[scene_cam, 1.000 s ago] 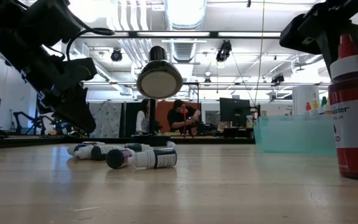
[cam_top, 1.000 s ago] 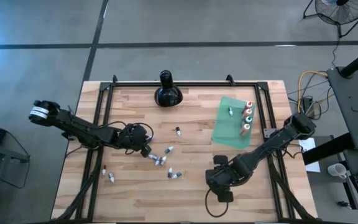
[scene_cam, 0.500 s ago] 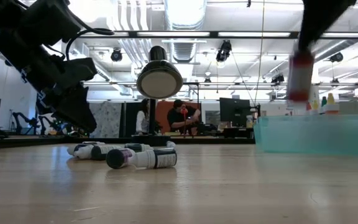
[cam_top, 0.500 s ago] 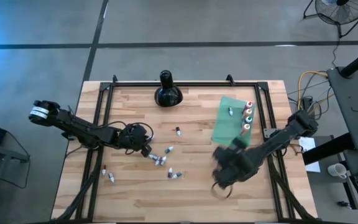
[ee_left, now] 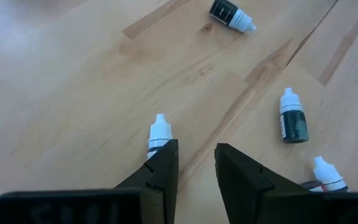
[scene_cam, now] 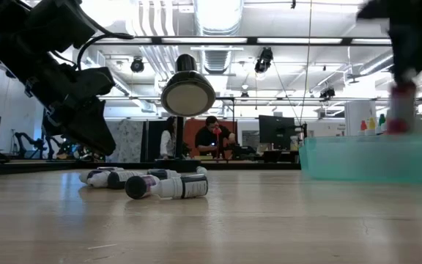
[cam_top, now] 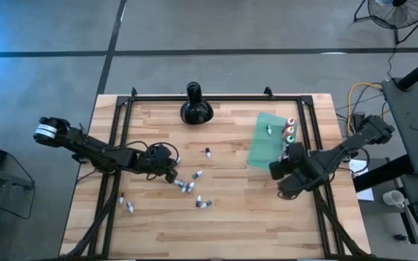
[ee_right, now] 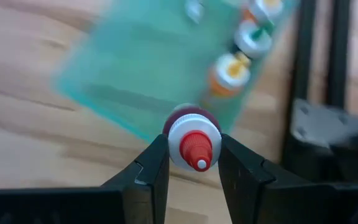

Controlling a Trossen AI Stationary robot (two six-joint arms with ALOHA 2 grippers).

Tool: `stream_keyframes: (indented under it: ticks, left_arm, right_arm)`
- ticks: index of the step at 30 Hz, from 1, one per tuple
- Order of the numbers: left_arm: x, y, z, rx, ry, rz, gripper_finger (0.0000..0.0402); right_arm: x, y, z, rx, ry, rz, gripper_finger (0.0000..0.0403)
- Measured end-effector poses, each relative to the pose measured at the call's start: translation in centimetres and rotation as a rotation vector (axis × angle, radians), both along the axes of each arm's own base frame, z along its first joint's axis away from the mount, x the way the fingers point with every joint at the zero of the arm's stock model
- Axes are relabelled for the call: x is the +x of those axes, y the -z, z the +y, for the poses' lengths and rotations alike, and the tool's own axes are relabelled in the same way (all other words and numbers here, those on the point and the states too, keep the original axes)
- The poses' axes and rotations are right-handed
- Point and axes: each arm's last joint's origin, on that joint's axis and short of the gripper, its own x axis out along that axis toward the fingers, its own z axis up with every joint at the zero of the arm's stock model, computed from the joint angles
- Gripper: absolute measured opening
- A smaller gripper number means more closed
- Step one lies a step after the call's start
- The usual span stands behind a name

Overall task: Pick & Place food coloring
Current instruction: Put the large red food coloring food into the green bin, then put the top small black food coloring bottle into the green bin

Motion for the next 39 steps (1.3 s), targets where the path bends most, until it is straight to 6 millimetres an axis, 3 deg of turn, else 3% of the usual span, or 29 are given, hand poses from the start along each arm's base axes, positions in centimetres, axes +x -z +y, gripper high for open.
stream_keyframes:
  ticks: [3, 10, 17, 23, 28, 31, 35, 39]
  left_arm:
    - [0.0, 0.1, 0.0, -0.017, -0.006, -0.002, 0.008]
    - [-0.1, 0.1, 0.0, -0.017, -0.008, 0.0, 0.008]
    - [0.0, 0.1, 0.0, -0.018, -0.008, -0.006, 0.008]
    - [0.8, -1.0, -0.2, 0.013, 0.046, -0.049, 0.008]
    - [2.4, -3.1, 0.0, 0.108, 0.13, -0.146, 0.008]
    - [3.1, -3.0, 1.8, 0.097, 0.119, -0.12, 0.008]
    - [4.5, -2.2, 5.0, -0.08, 0.119, -0.084, 0.008]
    - [7.0, -3.8, 5.8, -0.042, 0.225, -0.051, 0.008]
  right_arm:
    - [-1.0, 2.1, -0.6, 0.062, 0.06, 0.082, 0.0102]
    - [-1.2, 5.3, -0.9, 0.155, 0.07, -0.01, 0.0103]
    - [-1.6, 5.9, -0.7, 0.23, -0.009, 0.087, 0.017]
    - [-1.1, 4.6, -0.3, 0.28, -0.126, 0.107, 0.0228]
    - [-0.2, 1.5, -0.2, 0.187, -0.206, 0.025, 0.0249]
    - [0.4, -0.6, -0.1, 0.128, -0.257, -0.049, 0.0249]
    - [0.7, -2.3, -0.4, 0.115, -0.254, -0.091, 0.024]
    - [0.8, -2.9, -0.4, 0.136, -0.223, -0.119, 0.0235]
